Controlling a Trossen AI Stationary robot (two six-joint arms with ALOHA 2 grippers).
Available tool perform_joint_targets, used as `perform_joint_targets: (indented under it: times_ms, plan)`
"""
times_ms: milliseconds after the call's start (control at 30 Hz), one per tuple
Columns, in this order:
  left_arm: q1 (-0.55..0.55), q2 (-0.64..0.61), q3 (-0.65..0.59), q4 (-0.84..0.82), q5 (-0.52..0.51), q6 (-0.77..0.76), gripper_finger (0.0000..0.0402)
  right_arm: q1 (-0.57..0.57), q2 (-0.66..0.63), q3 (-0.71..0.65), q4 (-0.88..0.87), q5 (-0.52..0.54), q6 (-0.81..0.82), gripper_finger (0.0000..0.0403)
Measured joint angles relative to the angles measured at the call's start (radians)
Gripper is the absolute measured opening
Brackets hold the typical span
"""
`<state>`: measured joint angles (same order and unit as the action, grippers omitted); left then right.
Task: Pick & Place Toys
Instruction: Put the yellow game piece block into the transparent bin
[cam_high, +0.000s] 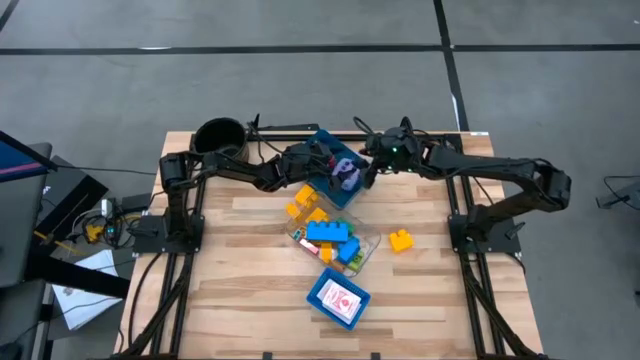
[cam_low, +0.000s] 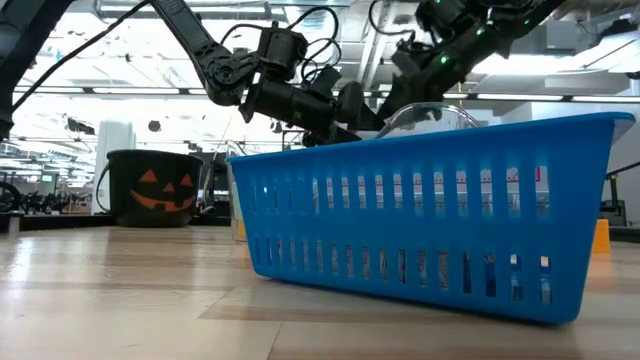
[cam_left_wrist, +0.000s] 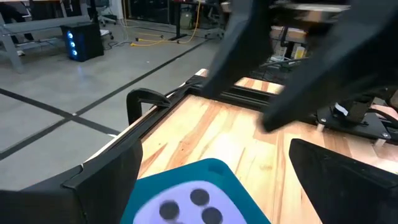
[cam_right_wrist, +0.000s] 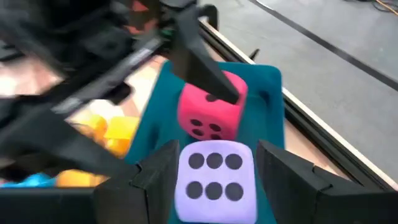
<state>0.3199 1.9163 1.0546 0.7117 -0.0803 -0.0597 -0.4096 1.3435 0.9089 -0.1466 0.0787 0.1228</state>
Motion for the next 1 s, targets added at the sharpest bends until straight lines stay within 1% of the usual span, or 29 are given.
perform_joint_targets:
  times_ms: [100, 233, 333, 433, 567, 600, 667, 767, 833, 900, 1000]
  plan:
    - [-0.002, 0.0, 0.0, 0.001, 0.001, 0.0, 0.04, 0.02, -0.035, 0.0, -0.027, -0.003, 0.0, 0.0205]
    - [-0.022, -0.033, -0.002, -0.049, 0.035, 0.0, 0.04, 0.05, -0.101, 0.0, -0.134, 0.0, 0.001, 0.0205]
    - [-0.058, -0.106, -0.002, -0.135, 0.06, 0.002, 0.04, 0.077, -0.15, 0.001, -0.226, 0.0, 0.006, 0.0205]
    - [-0.102, -0.195, -0.002, -0.243, 0.061, 0.021, 0.04, 0.11, -0.187, 0.0, -0.302, 0.001, 0.003, 0.0205]
    - [-0.163, -0.314, -0.014, -0.366, 0.06, 0.087, 0.04, 0.174, -0.207, 0.001, -0.334, 0.007, -0.007, 0.0205]
    - [-0.179, -0.341, -0.027, -0.38, 0.054, 0.098, 0.04, 0.19, -0.207, 0.001, -0.334, 0.013, -0.005, 0.0205]
    - [-0.208, -0.402, -0.074, -0.389, 0.028, 0.118, 0.04, 0.221, -0.21, 0.001, -0.333, 0.062, 0.01, 0.0206]
    - [-0.251, -0.498, -0.16, -0.368, -0.055, 0.134, 0.04, 0.24, -0.212, 0.0, -0.35, 0.155, 0.06, 0.0217]
    - [-0.271, -0.566, -0.218, -0.329, -0.105, 0.141, 0.04, 0.237, -0.215, 0.001, -0.352, 0.196, 0.098, 0.0231]
    - [-0.278, -0.631, -0.261, -0.306, -0.125, 0.159, 0.04, 0.232, -0.219, 0.001, -0.359, 0.225, 0.122, 0.0249]
    - [-0.282, -0.741, -0.321, -0.296, -0.132, 0.158, 0.04, 0.228, -0.212, 0.001, -0.371, 0.221, 0.128, 0.0276]
